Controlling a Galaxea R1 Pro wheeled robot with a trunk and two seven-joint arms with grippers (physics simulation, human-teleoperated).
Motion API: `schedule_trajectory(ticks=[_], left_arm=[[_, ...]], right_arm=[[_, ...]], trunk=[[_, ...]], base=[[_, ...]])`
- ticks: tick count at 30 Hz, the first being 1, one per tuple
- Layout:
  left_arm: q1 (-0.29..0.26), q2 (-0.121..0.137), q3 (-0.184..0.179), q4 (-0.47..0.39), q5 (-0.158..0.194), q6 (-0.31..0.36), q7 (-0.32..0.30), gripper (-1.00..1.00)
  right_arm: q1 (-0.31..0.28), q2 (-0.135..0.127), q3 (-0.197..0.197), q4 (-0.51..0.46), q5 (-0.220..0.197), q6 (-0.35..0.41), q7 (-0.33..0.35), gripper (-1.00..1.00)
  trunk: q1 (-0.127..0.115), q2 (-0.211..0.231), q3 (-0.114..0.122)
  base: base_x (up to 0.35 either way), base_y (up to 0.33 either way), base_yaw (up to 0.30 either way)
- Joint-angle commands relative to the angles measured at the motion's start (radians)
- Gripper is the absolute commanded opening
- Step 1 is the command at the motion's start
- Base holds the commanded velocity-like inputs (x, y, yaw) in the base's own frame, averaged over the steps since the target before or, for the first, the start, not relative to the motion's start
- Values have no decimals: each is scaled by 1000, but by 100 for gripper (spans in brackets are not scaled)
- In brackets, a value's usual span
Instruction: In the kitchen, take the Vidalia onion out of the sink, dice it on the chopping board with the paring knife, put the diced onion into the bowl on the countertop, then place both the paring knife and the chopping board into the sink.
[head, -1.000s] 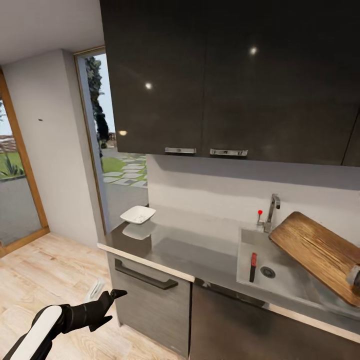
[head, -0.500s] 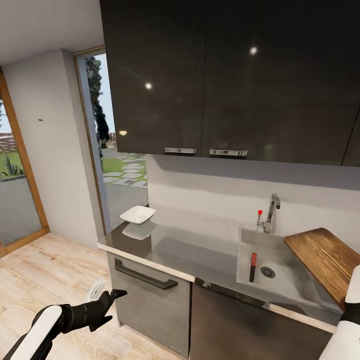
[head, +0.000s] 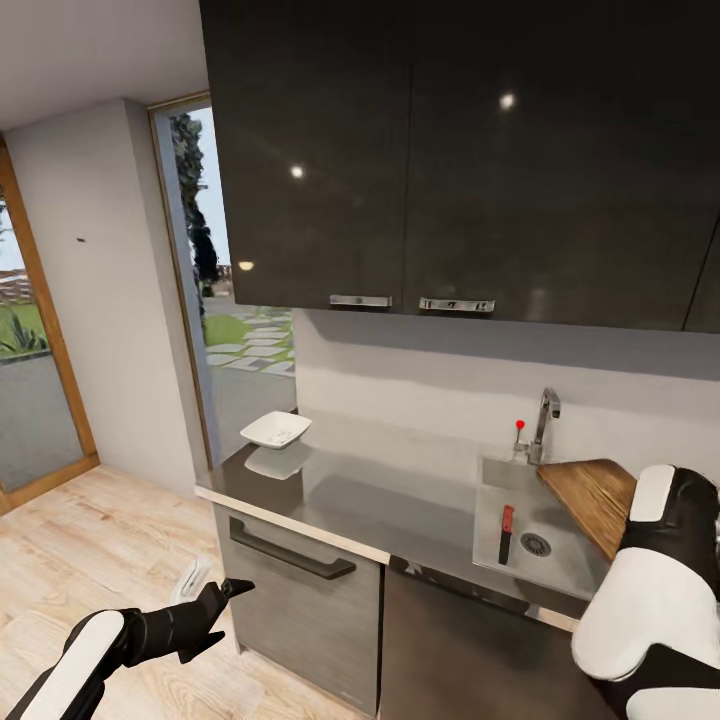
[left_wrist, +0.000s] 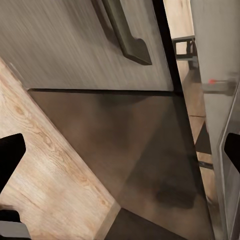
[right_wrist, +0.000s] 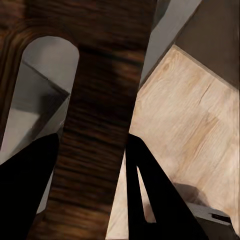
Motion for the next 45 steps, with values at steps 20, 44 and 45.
schedule_trajectory(ticks=[20, 44, 45], left_arm=[[0, 0, 0, -5, 11, 1, 9, 100], [0, 0, 0, -8, 11, 2, 9, 100], [0, 0, -1, -8, 11, 2, 9, 100]], right_arm=[[-100, -11, 2, 335, -181, -392, -223, -100], [-114, -12, 8, 447, -276, -717, -161, -100], [-114, -12, 8, 448, -280, -718, -152, -100]], trunk=[[0, -1, -1], [0, -1, -1], [0, -1, -1]], base=[[0, 0, 0], [0, 0, 0], [0, 0, 0]])
